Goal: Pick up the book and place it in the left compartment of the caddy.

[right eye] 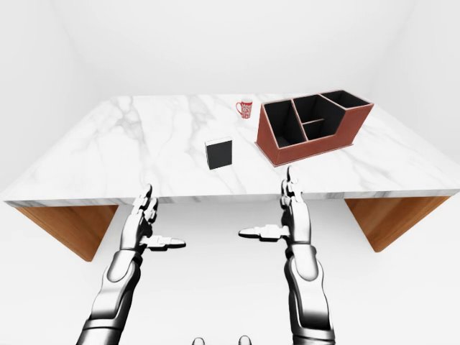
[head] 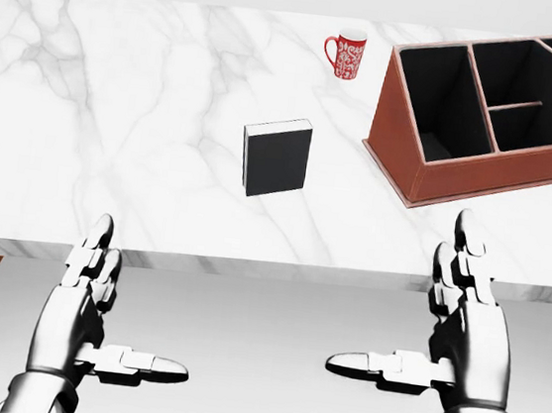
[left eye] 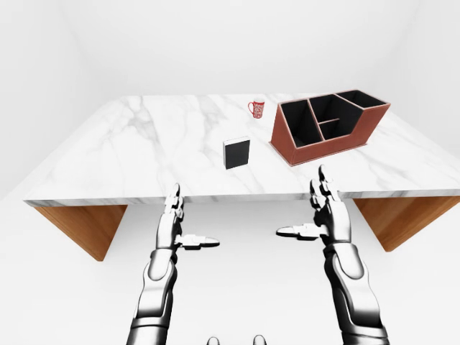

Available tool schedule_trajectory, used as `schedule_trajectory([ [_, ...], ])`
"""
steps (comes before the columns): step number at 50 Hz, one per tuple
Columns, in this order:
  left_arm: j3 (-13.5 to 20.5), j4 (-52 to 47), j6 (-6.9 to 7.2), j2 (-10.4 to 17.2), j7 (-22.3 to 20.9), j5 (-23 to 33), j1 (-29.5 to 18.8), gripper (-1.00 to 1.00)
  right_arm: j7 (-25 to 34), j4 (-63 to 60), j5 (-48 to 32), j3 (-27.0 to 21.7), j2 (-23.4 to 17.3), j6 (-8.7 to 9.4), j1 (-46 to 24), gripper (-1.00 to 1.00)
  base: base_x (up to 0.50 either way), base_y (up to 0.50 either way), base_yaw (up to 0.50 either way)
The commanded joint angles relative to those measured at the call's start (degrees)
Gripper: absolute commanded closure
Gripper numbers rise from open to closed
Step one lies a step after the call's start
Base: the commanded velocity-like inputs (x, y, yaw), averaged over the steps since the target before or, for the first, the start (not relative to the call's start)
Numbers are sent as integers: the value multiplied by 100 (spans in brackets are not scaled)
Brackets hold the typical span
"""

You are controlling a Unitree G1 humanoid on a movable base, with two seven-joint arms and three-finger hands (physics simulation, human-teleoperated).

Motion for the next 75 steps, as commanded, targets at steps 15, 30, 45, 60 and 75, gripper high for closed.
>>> schedule_trajectory([
  [15, -46, 13, 0, -26, -8, 139, 116, -100, 498, -2642, 388, -1625, -356, 183, 35, -100, 0, 0, 0],
  [30, -72, -15, 0, -25, -35, 165, 147, -100, 435, -2831, 1389, -3255, -1115, 183, -351, -100, 0, 0, 0],
  [45, -139, -424, 0, -61, -9, 261, 311, -100, 482, -2284, 2526, -4706, -1751, 183, -146, -100, 0, 0, 0],
  [60, -136, -419, 0, -59, -37, 260, 301, -100, 305, -1381, 3532, -5930, -2565, 183, -14, -100, 0, 0, 0],
  [75, -156, -495, 0, -62, -37, 285, 320, -100, 92, -396, 4308, -6496, -3051, 183, 184, -100, 0, 0, 0],
])
